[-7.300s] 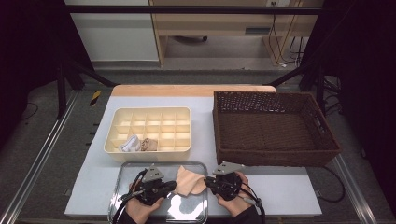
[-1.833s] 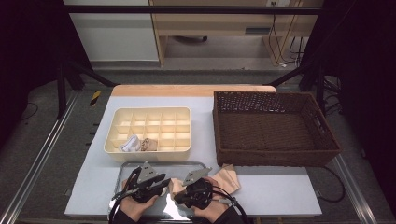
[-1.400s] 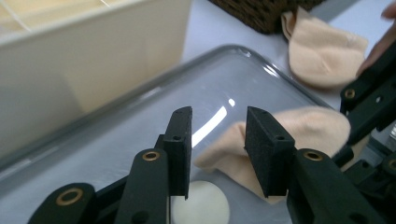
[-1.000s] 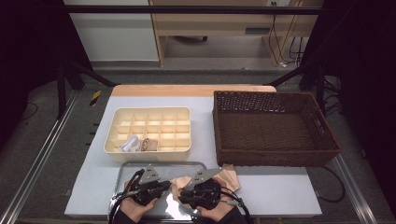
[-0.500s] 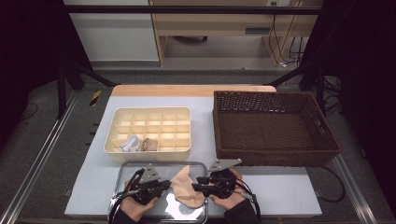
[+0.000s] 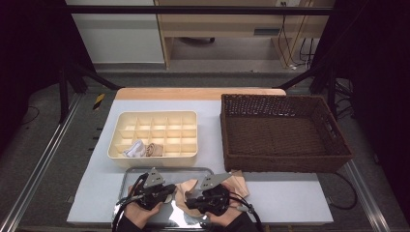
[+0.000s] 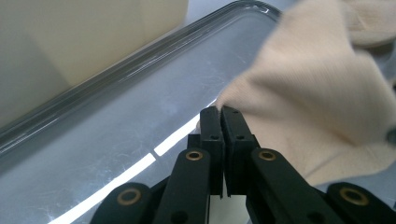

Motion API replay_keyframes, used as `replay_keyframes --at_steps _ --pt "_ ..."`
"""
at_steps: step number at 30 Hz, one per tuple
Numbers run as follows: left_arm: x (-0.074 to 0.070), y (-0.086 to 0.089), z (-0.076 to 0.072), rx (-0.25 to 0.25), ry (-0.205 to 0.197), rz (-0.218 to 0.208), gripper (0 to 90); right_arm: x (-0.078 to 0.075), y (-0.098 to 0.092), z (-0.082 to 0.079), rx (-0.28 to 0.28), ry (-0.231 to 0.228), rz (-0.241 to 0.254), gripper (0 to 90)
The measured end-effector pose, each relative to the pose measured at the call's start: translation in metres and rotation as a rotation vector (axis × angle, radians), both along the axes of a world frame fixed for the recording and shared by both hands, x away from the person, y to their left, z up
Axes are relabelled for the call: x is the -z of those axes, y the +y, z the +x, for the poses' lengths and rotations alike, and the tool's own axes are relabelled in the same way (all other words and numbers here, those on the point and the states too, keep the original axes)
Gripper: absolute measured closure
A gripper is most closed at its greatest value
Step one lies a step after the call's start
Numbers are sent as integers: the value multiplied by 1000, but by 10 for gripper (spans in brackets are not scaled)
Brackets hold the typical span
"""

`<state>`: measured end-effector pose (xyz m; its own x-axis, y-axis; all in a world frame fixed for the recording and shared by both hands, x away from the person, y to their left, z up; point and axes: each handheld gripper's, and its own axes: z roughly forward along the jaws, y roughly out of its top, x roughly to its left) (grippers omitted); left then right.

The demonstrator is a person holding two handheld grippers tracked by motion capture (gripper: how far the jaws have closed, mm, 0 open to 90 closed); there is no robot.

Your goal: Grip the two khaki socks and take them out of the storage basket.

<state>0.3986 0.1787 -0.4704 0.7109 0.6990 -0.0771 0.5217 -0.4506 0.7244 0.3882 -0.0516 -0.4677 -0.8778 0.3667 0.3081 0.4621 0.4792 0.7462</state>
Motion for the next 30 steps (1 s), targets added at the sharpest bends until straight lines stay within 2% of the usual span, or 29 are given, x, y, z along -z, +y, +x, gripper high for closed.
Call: replay_keyframes --at_steps 4,6,9,12,15,19,23,30 --pt "-2 4 1 -20 -4 -20 844 9 12 -2 -28 4 -42 891" --pt "-6 9 1 -31 6 -65 797 13 15 -3 -30 4 -61 882" --pt "-15 13 -2 -39 -7 -95 754 15 18 -4 -31 -2 -58 873" --pt "-22 15 -8 -29 2 -137 694 16 19 -4 -19 -1 -54 869" --pt "-25 12 -15 -29 7 -156 646 16 20 -5 -14 -6 -56 861" --pt "-23 3 -20 -17 18 -145 595 16 21 -6 -12 -22 -54 854" --pt "-18 -5 -22 -13 27 -117 601 17 22 -7 -13 -28 -51 840" --pt "-2 -7 -17 -5 80 -71 813 16 22 -9 -22 -26 -41 782"
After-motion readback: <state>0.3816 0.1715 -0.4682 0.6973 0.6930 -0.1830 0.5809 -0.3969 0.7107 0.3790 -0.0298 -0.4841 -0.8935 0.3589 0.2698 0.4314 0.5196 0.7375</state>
